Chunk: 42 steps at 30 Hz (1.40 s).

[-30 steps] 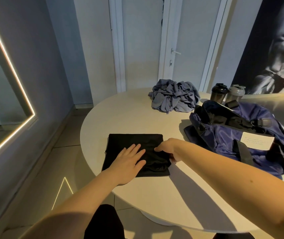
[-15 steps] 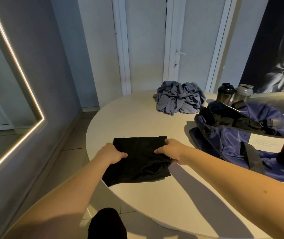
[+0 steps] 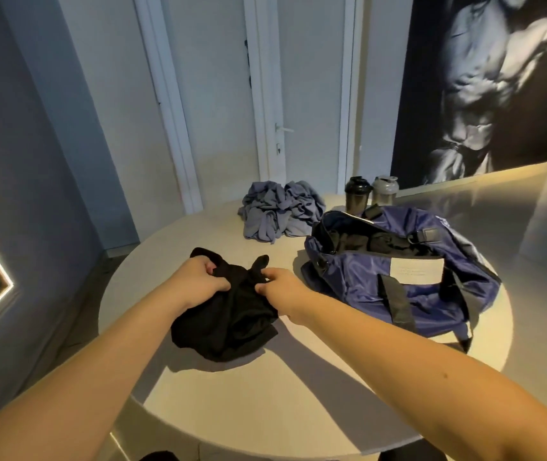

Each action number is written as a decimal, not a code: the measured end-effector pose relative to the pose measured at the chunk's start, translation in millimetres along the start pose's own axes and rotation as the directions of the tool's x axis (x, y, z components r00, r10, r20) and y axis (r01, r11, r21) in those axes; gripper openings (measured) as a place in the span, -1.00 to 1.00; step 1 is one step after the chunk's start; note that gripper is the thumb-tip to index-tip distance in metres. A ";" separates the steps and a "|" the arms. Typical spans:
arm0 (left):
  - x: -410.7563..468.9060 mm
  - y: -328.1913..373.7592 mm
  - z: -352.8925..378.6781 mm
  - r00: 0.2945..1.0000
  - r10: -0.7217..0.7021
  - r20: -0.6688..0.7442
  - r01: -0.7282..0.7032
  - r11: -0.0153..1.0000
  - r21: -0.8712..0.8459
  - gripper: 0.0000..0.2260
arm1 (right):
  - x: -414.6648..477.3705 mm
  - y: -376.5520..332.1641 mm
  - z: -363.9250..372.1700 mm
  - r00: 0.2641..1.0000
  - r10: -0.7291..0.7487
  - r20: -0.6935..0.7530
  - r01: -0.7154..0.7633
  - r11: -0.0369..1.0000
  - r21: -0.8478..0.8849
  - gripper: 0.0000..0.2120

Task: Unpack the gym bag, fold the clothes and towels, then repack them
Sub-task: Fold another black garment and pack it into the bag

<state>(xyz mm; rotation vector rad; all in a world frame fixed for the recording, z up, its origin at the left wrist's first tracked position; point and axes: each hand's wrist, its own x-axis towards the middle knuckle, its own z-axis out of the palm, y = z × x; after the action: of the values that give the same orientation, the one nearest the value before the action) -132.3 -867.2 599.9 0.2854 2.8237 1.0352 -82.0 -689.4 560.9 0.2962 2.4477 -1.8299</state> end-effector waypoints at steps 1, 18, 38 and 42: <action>-2.0 15.7 2.7 0.999 0.042 -0.010 -0.042 0.999 -0.004 -0.72 | -4.7 -3.5 -9.1 1.000 -0.011 -0.025 0.012 0.999 0.051 -0.65; -4.4 241.2 105.4 0.860 0.484 0.158 -0.430 0.857 -0.284 -0.73 | -79.6 -20.7 -232.5 0.917 -0.105 -0.385 0.242 0.913 0.329 -0.81; 94.6 232.4 159.5 0.939 0.343 -0.011 -0.335 0.912 -0.238 -0.71 | -16.3 90.9 -330.4 0.989 -0.081 -0.123 -0.041 0.651 -0.758 -0.62; 94.4 222.5 160.4 0.935 0.355 0.003 -0.348 0.917 -0.197 -0.74 | -25.4 101.1 -318.1 0.992 -0.123 -0.033 0.042 0.561 -0.827 -0.73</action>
<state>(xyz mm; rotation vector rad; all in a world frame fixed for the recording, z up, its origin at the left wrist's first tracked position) -165.9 -579.7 618.2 0.8059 2.6656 1.3437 -18.9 -360.7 561.6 0.1779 3.0730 -0.4717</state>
